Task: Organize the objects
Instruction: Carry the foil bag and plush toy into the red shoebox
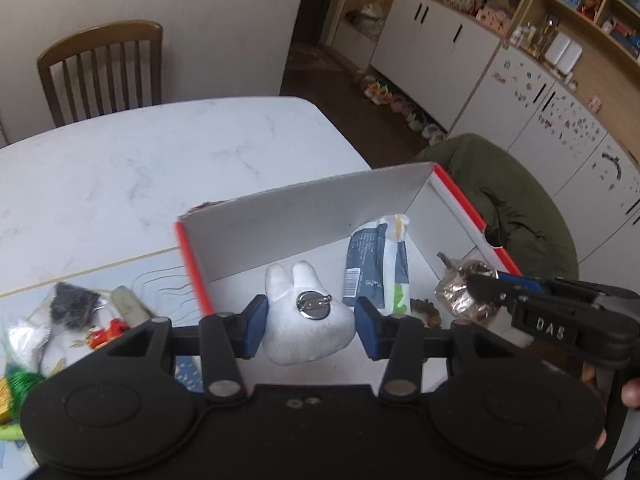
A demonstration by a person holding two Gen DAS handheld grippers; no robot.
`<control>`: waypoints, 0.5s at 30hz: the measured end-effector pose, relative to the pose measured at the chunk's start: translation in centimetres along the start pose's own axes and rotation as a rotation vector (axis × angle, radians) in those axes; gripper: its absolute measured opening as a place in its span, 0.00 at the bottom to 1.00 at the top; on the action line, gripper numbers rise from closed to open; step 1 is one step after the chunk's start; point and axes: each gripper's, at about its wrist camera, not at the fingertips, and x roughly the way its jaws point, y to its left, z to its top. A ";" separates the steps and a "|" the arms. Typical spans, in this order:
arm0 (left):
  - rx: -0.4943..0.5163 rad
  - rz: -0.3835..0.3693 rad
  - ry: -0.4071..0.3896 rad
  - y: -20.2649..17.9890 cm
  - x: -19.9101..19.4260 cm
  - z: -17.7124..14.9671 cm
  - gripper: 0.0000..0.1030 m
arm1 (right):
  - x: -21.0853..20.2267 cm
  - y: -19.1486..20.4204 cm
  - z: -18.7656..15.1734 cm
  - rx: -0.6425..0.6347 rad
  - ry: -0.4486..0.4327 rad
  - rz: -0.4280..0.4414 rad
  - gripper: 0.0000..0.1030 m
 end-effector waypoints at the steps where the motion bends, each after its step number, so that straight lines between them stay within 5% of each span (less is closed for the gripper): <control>1: 0.013 0.008 0.005 -0.4 0.6 0.1 0.44 | 0.4 -0.1 -0.1 -0.007 0.007 0.001 0.18; 15: 0.054 0.080 0.103 -2.9 8.5 1.6 0.44 | 3.9 -0.1 -1.1 -0.105 0.105 -0.033 0.18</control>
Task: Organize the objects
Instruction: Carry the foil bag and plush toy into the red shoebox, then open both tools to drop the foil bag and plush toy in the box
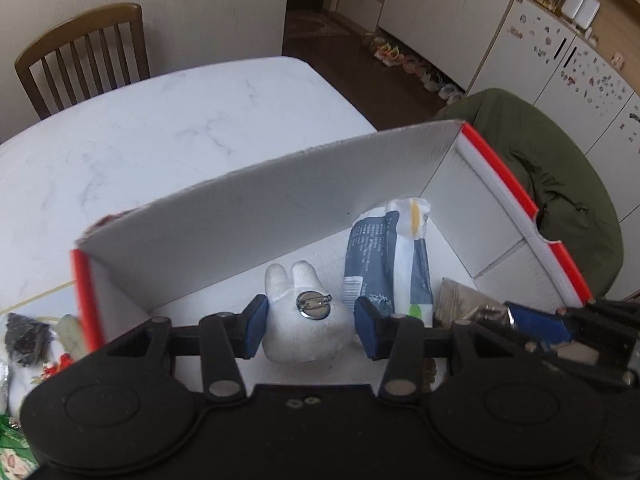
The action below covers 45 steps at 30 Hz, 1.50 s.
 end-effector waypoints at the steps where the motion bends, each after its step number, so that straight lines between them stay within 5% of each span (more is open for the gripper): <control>1: 0.003 0.007 0.006 -0.2 0.4 0.1 0.44 | 0.2 0.0 -0.1 -0.002 0.005 -0.001 0.18; 27: -0.079 0.042 0.109 0.4 5.0 0.8 0.52 | -0.6 -1.3 0.0 0.063 -0.013 0.058 0.18; 30: -0.083 0.050 0.100 0.4 4.4 0.7 0.61 | -0.9 -1.4 0.0 0.067 -0.017 0.062 0.18; 45: -0.086 -0.006 0.006 -0.4 -0.2 0.3 0.68 | -3.1 -1.2 -0.6 0.095 -0.044 0.059 0.22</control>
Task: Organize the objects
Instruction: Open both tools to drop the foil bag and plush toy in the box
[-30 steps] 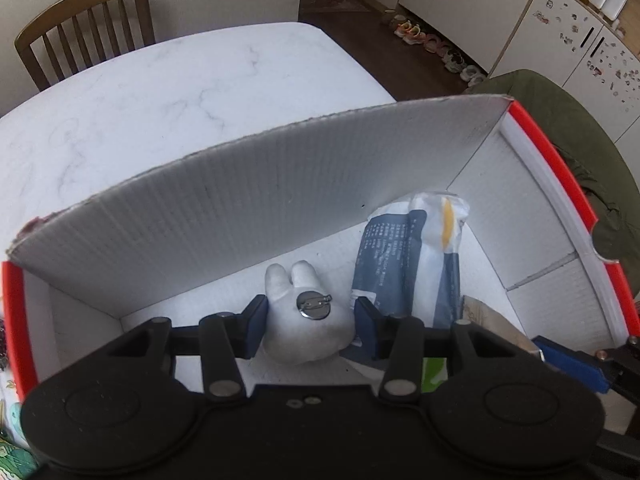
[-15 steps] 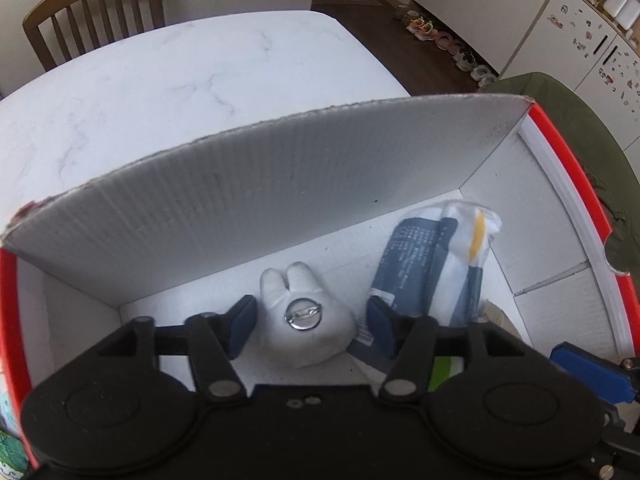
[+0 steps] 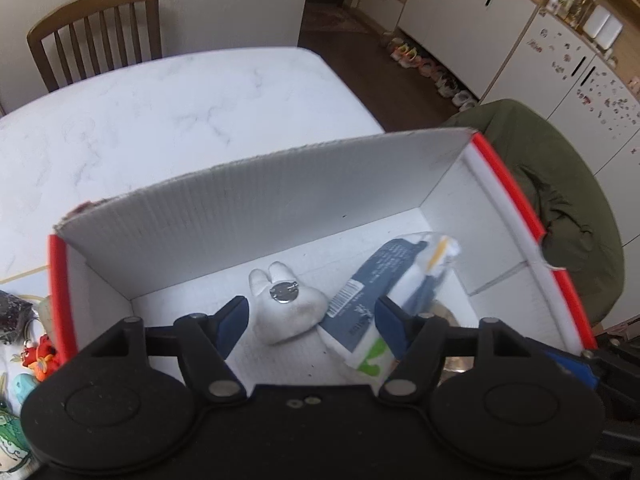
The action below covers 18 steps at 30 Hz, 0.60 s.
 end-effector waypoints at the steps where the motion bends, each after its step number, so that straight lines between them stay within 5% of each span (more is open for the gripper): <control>1: 0.003 -0.006 -0.011 -0.1 -0.7 -0.2 0.69 | -0.2 0.0 0.0 0.004 -0.003 0.002 0.22; 18: 0.039 -0.084 -0.185 1.5 -10.2 -4.1 0.79 | -4.3 1.6 -0.2 0.048 -0.054 0.058 0.28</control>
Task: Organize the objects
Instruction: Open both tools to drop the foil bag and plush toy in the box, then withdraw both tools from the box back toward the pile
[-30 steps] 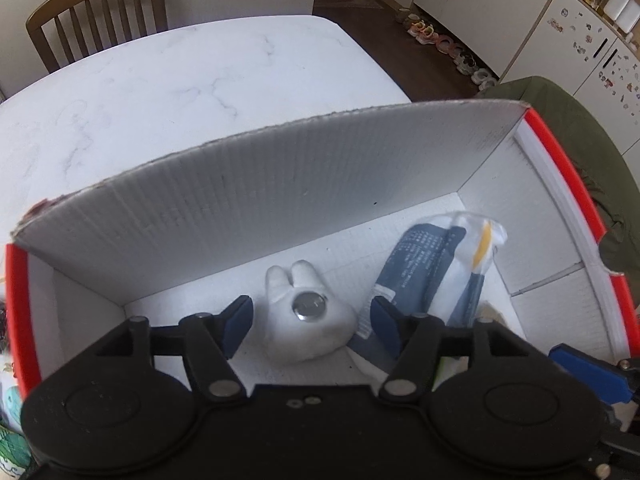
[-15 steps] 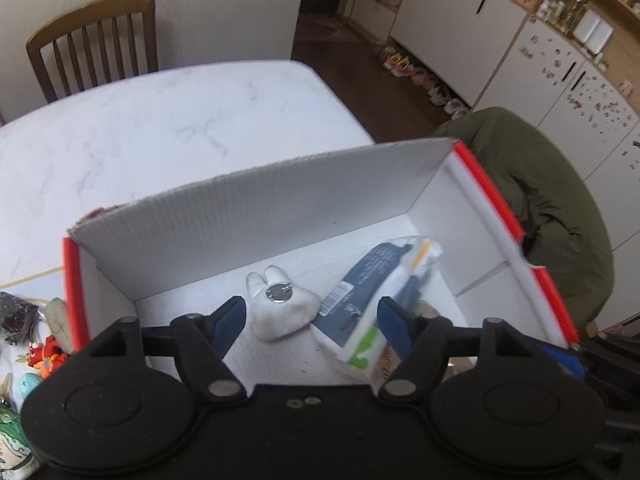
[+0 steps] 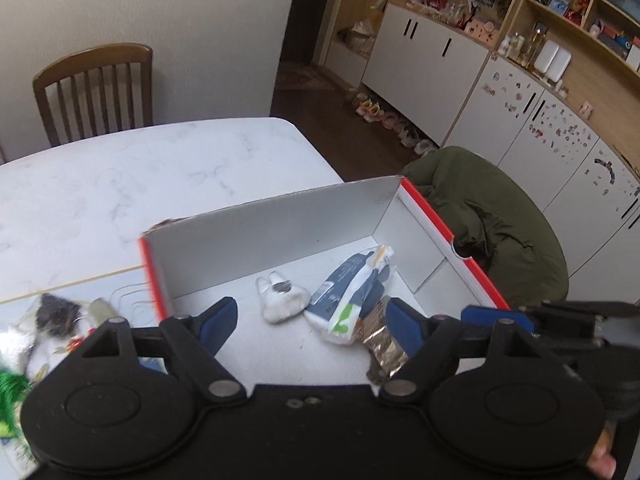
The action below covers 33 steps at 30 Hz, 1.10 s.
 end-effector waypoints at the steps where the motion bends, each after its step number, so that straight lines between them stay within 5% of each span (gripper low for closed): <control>1: 0.002 -0.004 -0.007 0.3 -0.6 -0.3 0.79 | -0.3 0.2 -0.1 -0.001 -0.005 0.006 0.28; 6: -0.002 0.008 -0.047 2.2 -3.7 -1.8 0.82 | -1.6 1.7 -0.6 -0.011 -0.041 0.019 0.52; 13: -0.027 0.035 -0.088 5.5 -7.2 -3.8 0.87 | -2.2 4.3 -1.4 -0.001 -0.053 0.014 0.52; 24: -0.046 0.085 -0.131 11.2 -11.0 -5.9 0.99 | -1.8 10.2 -3.1 -0.005 -0.053 0.053 0.78; 33: -0.060 0.114 -0.138 16.4 -12.2 -7.9 1.00 | -1.0 16.1 -4.1 -0.057 -0.060 0.051 0.81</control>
